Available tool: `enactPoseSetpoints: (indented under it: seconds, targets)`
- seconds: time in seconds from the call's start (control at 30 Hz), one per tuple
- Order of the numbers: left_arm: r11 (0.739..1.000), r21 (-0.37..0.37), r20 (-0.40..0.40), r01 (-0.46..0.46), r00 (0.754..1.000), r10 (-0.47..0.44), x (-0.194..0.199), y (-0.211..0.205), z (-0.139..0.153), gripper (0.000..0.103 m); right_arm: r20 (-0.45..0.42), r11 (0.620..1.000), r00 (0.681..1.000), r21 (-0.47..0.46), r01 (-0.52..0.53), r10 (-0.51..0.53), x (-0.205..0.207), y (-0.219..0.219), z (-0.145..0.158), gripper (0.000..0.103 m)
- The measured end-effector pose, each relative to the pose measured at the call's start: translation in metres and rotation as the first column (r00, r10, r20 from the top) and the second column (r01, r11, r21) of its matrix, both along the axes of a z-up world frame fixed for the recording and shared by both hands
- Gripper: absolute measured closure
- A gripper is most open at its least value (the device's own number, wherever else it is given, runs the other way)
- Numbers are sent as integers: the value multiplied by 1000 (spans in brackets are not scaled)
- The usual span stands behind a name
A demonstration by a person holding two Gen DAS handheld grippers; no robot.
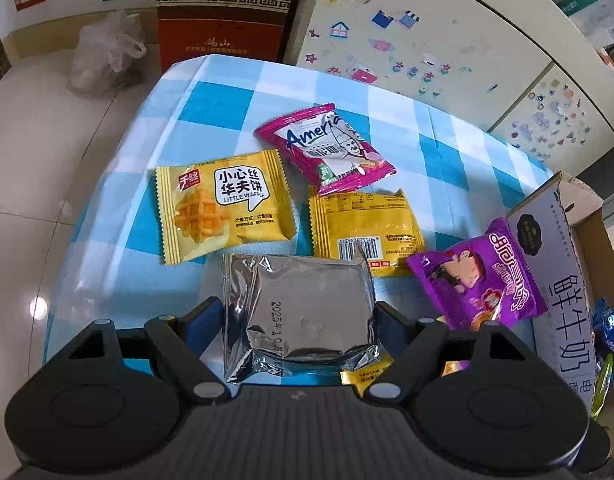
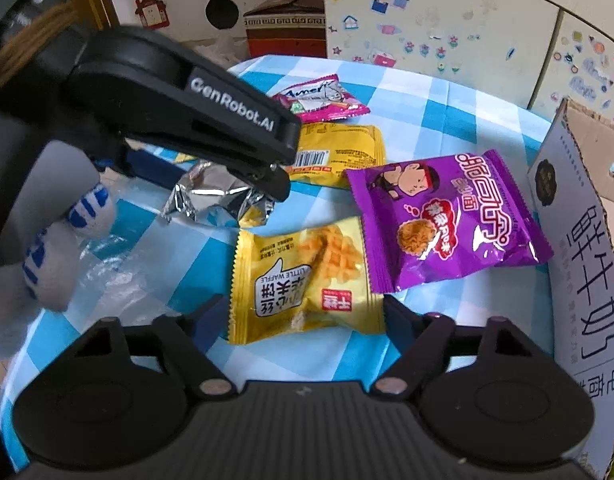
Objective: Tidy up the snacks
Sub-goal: 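Grasp the silver foil bag with the left gripper while the right grasps the yellow bar bag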
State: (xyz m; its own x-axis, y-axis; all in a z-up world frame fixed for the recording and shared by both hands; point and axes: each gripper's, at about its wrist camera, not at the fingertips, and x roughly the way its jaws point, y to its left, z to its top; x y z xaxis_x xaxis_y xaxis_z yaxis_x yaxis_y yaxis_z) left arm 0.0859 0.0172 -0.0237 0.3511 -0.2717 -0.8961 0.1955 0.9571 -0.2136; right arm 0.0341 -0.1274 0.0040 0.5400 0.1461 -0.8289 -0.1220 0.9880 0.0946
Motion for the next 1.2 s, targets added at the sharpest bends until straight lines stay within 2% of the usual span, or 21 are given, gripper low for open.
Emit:
enactPoseSetpoints:
  seconds: [0.07, 0.2, 0.27, 0.5, 1.2]
  targets:
    - [1000, 2, 5, -5, 1000, 5, -1, 0, 2, 18, 3, 1000, 1000, 16, -5, 5, 0, -1, 2, 43]
    - [1000, -8, 11, -11, 1000, 11, -3, 2, 5, 18, 2, 999, 1000, 42, 2, -2, 0, -3, 3, 51]
    - [1000, -12, 8, -15, 1000, 15, -3, 2, 7, 18, 3, 998, 1000, 55, 2, -2, 1, -5, 5, 65]
    - [1000, -10, 21, -12, 1000, 12, -7, 1, 13, 18, 0, 997, 1000, 73, -20, 20, -1, -3, 7, 69]
    - [1000, 7, 81, -19, 997, 18, -20, 2, 36, 18, 73, 994, 997, 107, -26, 19, -7, -7, 30, 83]
